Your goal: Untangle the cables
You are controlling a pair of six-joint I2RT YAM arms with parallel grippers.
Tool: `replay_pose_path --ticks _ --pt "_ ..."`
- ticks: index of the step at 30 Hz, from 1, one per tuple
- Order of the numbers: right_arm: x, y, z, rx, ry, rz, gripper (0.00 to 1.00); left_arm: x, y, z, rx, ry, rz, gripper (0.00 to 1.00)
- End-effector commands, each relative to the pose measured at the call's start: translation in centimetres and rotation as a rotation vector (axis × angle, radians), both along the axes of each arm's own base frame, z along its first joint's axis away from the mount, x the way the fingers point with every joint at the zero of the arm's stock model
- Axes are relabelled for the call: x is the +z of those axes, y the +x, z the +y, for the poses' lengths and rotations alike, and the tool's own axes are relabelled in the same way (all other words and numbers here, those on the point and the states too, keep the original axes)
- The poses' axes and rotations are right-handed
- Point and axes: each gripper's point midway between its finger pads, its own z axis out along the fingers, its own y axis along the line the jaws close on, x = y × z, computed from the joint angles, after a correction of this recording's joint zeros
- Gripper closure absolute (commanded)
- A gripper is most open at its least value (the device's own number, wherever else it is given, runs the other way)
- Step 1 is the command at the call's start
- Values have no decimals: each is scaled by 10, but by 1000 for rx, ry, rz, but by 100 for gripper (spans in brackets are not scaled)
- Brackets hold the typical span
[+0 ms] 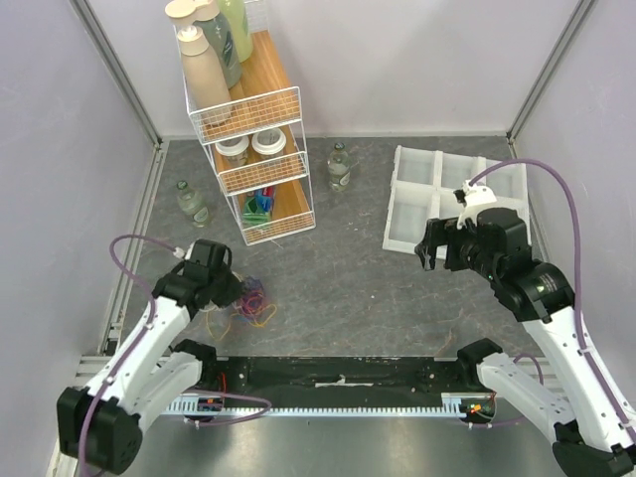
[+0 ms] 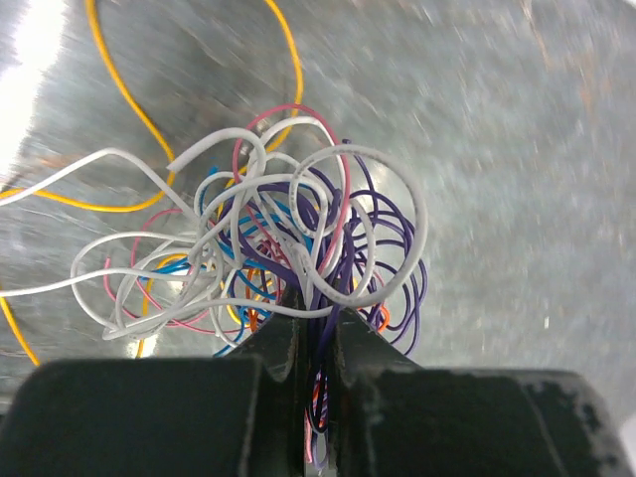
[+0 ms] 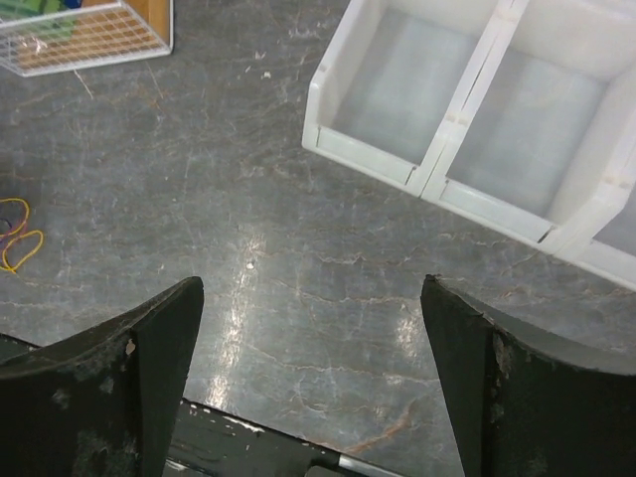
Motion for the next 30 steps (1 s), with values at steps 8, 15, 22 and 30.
replay_pose_path --ticks 8,15,22,30 --pt "-74 -24 100 233 338 185 2 89 -44 -188 -747 -506 -314 98" --pt "-110 -69 164 408 277 253 2 103 -51 -237 -934 -597 -329 98" --pt "-102 -118 209 640 308 92 19 104 -58 -222 -874 -615 -357 98" --pt "-132 -132 230 670 181 11 23 112 -65 -212 -849 -625 -359 98"
